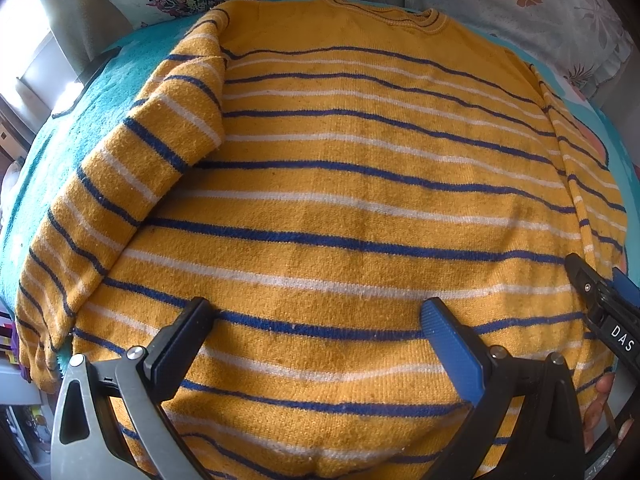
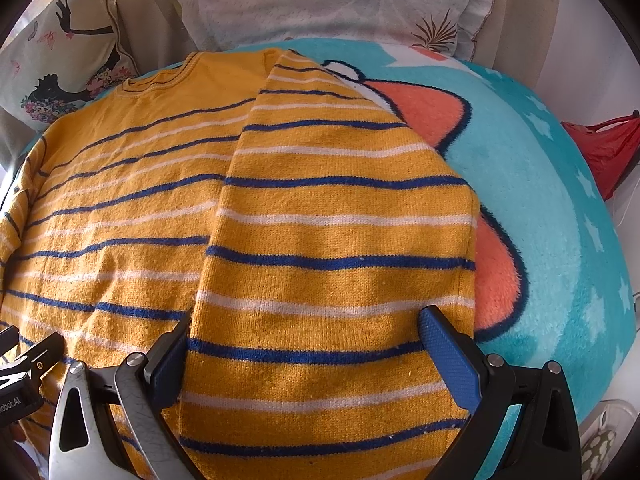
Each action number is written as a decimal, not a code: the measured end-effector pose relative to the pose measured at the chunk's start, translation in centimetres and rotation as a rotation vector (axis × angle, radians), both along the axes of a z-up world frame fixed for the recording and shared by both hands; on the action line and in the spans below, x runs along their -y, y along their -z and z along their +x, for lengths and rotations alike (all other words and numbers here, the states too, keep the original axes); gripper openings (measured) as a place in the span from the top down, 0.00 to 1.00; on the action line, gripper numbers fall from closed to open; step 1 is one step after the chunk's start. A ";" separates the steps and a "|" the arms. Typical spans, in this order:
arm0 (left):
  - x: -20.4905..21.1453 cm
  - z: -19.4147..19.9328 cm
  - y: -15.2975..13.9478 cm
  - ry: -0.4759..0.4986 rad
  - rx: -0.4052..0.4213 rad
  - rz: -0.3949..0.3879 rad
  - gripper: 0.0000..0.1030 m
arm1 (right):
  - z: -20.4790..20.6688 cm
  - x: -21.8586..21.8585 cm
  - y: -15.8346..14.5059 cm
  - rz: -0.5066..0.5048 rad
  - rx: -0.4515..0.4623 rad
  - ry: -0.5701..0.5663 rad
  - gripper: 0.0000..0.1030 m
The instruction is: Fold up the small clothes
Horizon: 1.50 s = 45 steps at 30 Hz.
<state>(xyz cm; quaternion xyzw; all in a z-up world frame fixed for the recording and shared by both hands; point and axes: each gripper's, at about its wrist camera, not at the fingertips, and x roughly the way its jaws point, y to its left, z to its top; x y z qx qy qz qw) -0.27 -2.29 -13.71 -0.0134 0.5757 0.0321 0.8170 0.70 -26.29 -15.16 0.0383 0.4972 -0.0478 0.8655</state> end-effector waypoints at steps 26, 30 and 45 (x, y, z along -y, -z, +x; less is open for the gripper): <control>-0.2 -0.6 -0.1 0.066 0.015 -0.003 0.00 | 0.5 -0.1 0.0 -0.003 -0.023 -0.010 0.00; -0.4 -0.6 -0.2 0.137 -0.017 -0.012 0.00 | 0.6 -0.1 0.0 -0.003 -0.024 -0.007 0.00; -14.8 -2.1 -7.5 0.137 0.140 -0.006 0.02 | -1.4 -3.2 -3.5 -0.156 -0.049 0.031 0.09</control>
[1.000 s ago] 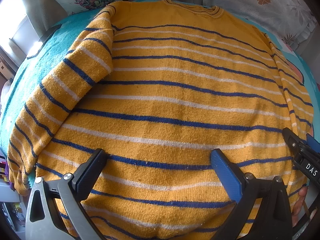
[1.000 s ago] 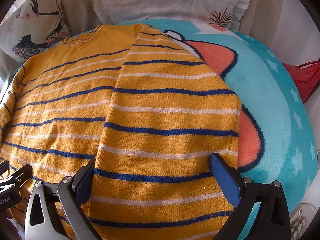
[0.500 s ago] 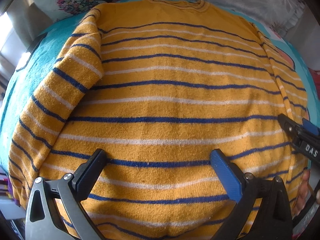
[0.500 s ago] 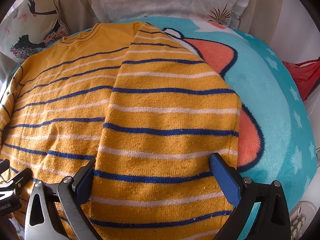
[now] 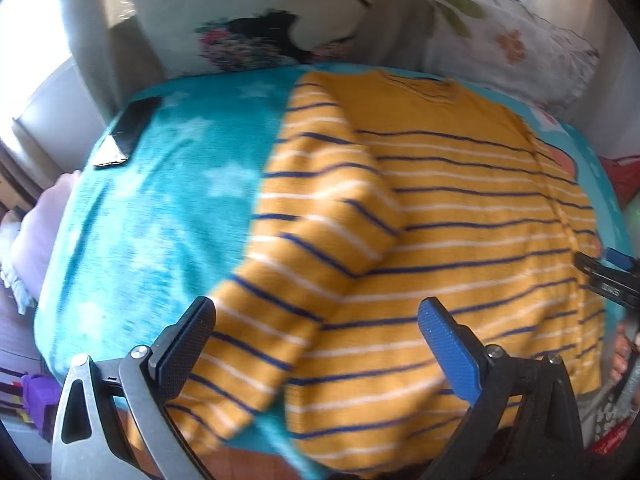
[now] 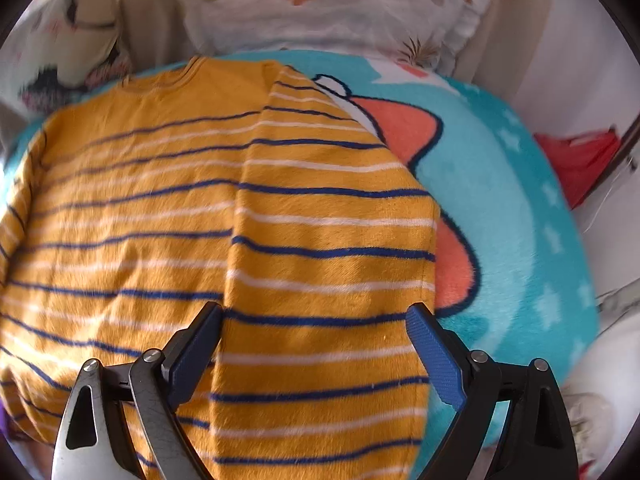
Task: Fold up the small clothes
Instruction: 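Grasp the sleeve cuff nearest the left gripper with the left gripper, then pull the sleeve outward with the left gripper and release it flat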
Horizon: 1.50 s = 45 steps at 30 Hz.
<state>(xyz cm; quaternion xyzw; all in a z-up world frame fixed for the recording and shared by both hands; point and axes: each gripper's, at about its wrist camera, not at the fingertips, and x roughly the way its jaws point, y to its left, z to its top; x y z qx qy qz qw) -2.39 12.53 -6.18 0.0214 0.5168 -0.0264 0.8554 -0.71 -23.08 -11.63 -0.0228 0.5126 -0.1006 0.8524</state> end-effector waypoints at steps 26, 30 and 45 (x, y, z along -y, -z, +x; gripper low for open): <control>-2.2 2.6 6.4 0.088 -0.121 -0.001 0.03 | -0.2 -8.1 -2.4 -0.220 -0.046 -0.018 0.09; -2.2 2.5 6.7 0.086 -0.131 -0.039 0.46 | -0.1 -8.2 -2.5 -0.218 -0.048 -0.022 0.09; -14.7 3.2 4.0 -0.283 -0.066 0.041 0.80 | 0.0 -9.7 -2.6 -0.203 -0.060 -0.050 0.09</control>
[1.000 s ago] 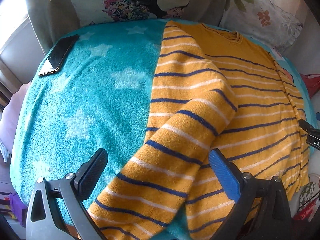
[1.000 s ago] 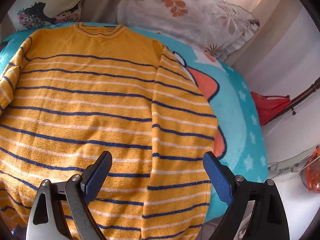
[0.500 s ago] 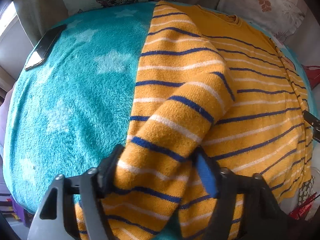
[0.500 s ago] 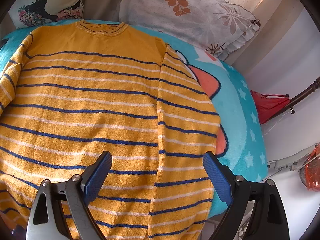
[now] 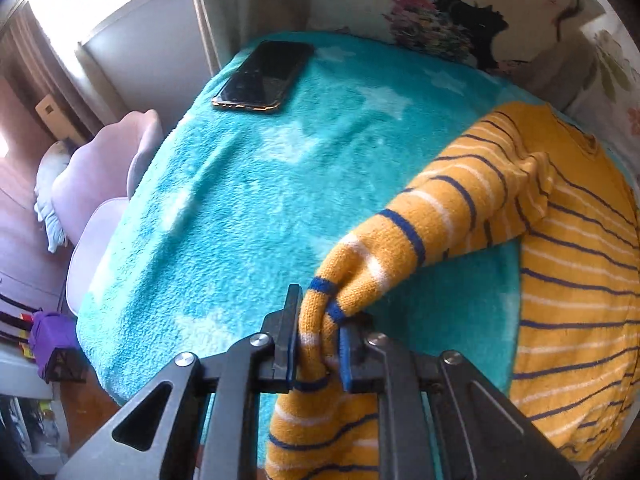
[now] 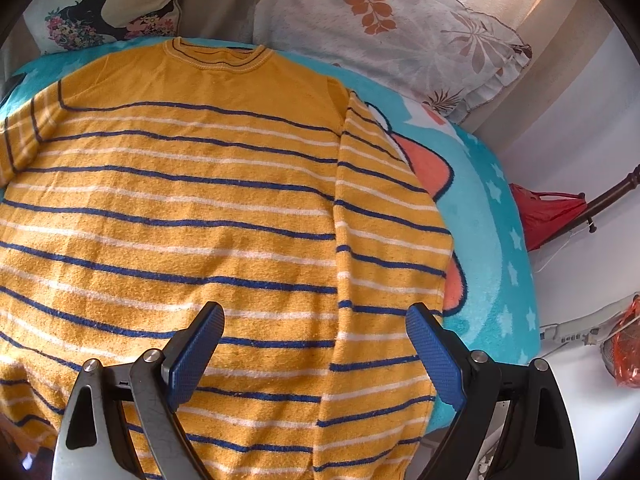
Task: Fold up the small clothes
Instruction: 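Pull the sleeve outward with the left gripper and release it flat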
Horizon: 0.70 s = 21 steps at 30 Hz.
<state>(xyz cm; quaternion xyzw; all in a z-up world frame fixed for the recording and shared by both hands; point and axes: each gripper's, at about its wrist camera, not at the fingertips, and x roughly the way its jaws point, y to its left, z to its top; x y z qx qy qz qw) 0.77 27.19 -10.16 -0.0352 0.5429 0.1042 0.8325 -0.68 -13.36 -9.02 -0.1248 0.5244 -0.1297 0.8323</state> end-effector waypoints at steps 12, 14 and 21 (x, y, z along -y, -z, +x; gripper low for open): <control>7.4 -1.5 -4.1 0.115 0.028 0.102 0.23 | -0.1 2.9 1.0 0.116 -0.034 0.100 0.09; 9.7 -2.1 -4.8 0.166 0.034 0.092 0.23 | -0.3 3.3 1.1 0.141 -0.037 0.114 0.09; 14.7 -2.8 -5.6 0.283 0.020 0.088 0.22 | -0.3 2.0 1.6 0.170 -0.042 0.104 0.09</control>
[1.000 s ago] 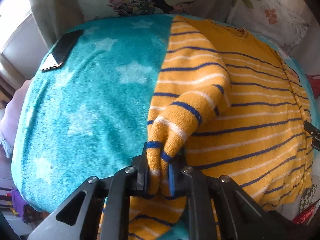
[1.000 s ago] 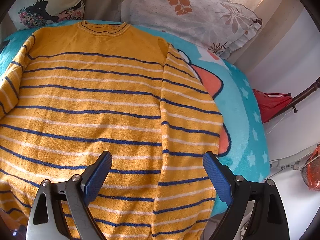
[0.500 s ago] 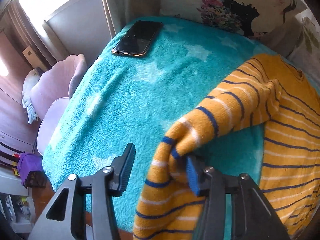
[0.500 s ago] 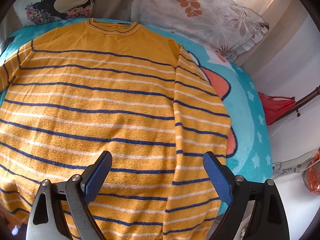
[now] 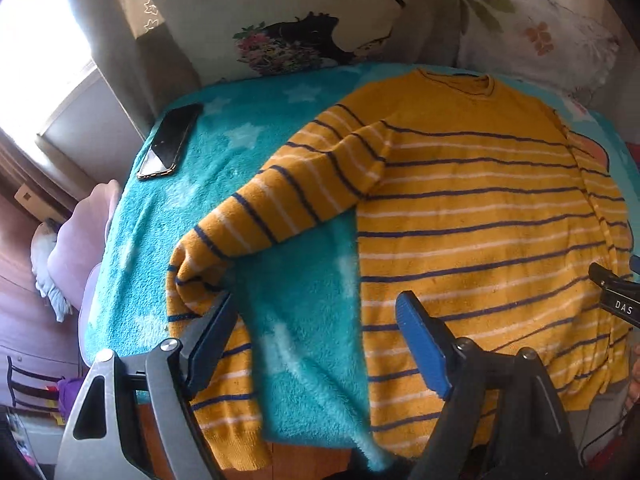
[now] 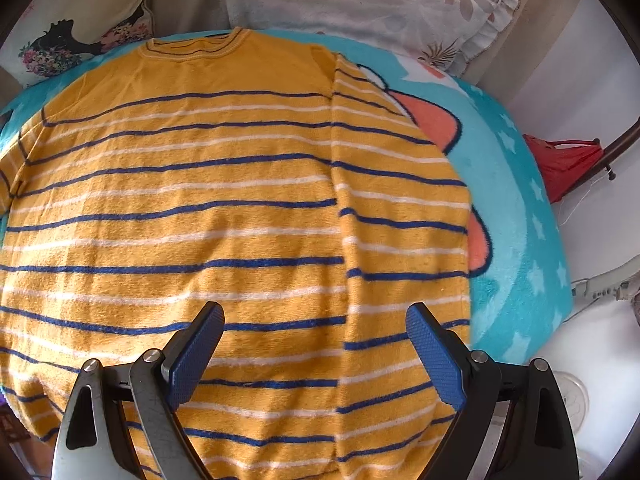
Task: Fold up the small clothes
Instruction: 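Pull the sleeve outward with the left gripper and release it flat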
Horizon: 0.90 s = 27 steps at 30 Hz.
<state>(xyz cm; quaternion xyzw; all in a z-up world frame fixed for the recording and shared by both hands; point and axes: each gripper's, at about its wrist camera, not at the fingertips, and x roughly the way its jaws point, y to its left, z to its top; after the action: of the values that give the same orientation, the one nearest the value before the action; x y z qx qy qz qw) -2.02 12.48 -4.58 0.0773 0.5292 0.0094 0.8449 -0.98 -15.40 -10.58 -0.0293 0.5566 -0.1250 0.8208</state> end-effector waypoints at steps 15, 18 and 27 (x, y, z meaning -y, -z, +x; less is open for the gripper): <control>0.4 0.3 1.5 0.040 -0.062 -0.107 0.22 | -1.5 1.2 -0.1 0.061 0.026 -0.004 0.20; 0.1 0.4 2.0 0.020 -0.067 -0.127 0.22 | -3.1 3.1 -0.2 0.097 0.031 -0.006 0.20; 1.7 -0.5 2.5 -0.053 -0.089 -0.161 0.22 | -3.3 4.8 2.9 0.116 0.019 -0.069 0.35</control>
<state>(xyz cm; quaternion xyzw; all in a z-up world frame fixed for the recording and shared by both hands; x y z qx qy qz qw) -2.52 10.75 -7.07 -0.0043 0.5671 -0.0144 0.8235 -4.30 -20.17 -13.52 0.0004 0.5538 -0.0647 0.8301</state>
